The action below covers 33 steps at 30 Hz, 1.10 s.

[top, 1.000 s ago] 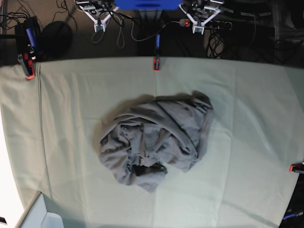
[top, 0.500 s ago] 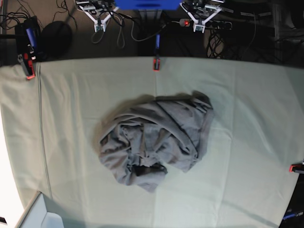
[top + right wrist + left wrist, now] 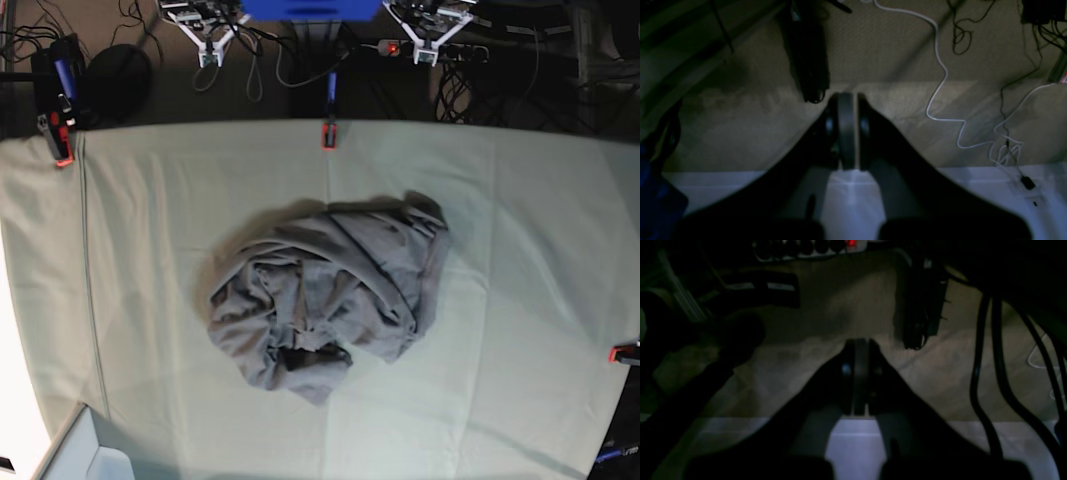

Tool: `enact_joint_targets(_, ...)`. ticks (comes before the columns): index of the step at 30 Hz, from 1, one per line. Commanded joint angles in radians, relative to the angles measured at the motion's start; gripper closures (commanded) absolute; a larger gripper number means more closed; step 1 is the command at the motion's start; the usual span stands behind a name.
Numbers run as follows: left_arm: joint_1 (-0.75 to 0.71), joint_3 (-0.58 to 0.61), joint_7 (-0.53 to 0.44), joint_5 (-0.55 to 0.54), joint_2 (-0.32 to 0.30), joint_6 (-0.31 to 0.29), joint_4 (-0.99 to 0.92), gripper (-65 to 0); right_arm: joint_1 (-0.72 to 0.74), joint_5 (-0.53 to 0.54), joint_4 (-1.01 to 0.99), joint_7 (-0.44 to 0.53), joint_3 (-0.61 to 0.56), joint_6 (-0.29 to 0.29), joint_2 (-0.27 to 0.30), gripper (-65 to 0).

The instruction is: Layout the t-shirt on the table in an organized manner, then fold the t-shirt properly

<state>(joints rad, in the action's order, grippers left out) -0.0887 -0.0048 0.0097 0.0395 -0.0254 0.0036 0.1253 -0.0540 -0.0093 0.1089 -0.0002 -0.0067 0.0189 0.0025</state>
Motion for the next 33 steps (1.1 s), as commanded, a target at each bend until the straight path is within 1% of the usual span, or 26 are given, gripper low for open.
enact_joint_targets(1, -0.009, -0.001, 0.000, -0.003, -0.001, 0.000, 0.003, -0.1, -0.008, 0.007, 0.002, 0.002, 0.004, -0.024, -0.002, 0.0)
enact_joint_targets(3, -0.032, -0.001, -0.006, -0.003, -0.015, 0.000, 0.009, -0.1, -0.027, 0.007, 0.031, 0.004, 0.007, -0.024, -0.002, 0.0)
enact_joint_targets(6, -0.096, -0.002, -0.009, -0.005, -0.020, 0.000, 0.086, -0.1, -0.131, 0.007, 0.174, -0.001, 0.003, -0.024, -0.002, 0.0)
enact_joint_targets(9, -0.230, -0.002, -0.004, -0.010, -0.051, 0.000, 0.270, -0.1, -0.283, 0.007, 0.395, -0.004, 0.001, -0.024, 0.003, 0.0)
enact_joint_targets(11, -0.332, -0.002, -0.001, -0.049, -0.060, 0.000, 0.428, -0.1, -0.379, 0.007, 0.539, -0.004, 0.001, -0.024, 0.004, 0.0)
enact_joint_targets(13, -0.426, -0.001, 0.000, -0.105, -0.092, 0.000, 0.587, -0.1, -0.467, 0.007, 0.673, -0.016, 0.001, -0.024, 0.014, 0.0)
enact_joint_targets(14, -0.471, 0.002, 0.006, -0.134, -0.115, 0.000, 0.663, -0.1, -0.508, 0.007, 0.742, -0.034, 0.001, -0.024, 0.018, 0.0)
enact_joint_targets(20, -0.645, -0.001, 0.151, -0.303, -0.225, 0.000, 1.080, -0.1, -0.711, 0.007, 1.204, -0.171, 0.004, -0.024, 0.020, 0.0)
enact_joint_targets(22, -0.695, -0.001, 0.175, -0.353, -0.265, 0.003, 1.218, -0.1, -0.768, 0.009, 1.357, -0.212, 0.007, -0.024, 0.020, 0.0)
enact_joint_targets(26, -0.782, -0.024, 0.178, -0.430, -0.322, 0.008, 1.453, -0.1, -0.838, 0.009, 1.616, -0.283, 0.007, -0.024, 0.020, 0.0)
enact_joint_targets(29, -0.839, -0.119, 0.178, -0.476, -0.322, 0.005, 1.597, -0.1, -0.878, 0.007, 1.784, -0.330, 0.009, -0.024, 0.021, 0.0)
enact_joint_targets(31, -0.850, -0.183, 0.178, -0.497, -0.304, 0.000, 1.672, -0.1, -0.886, 0.006, 1.876, -0.360, 0.004, -0.024, 0.032, 0.0)
enact_joint_targets(33, -0.846, -0.251, 0.180, -0.510, -0.270, 0.000, 1.727, -0.4, -0.880, 0.006, 1.923, -0.376, 0.001, -0.024, 0.035, 0.0)
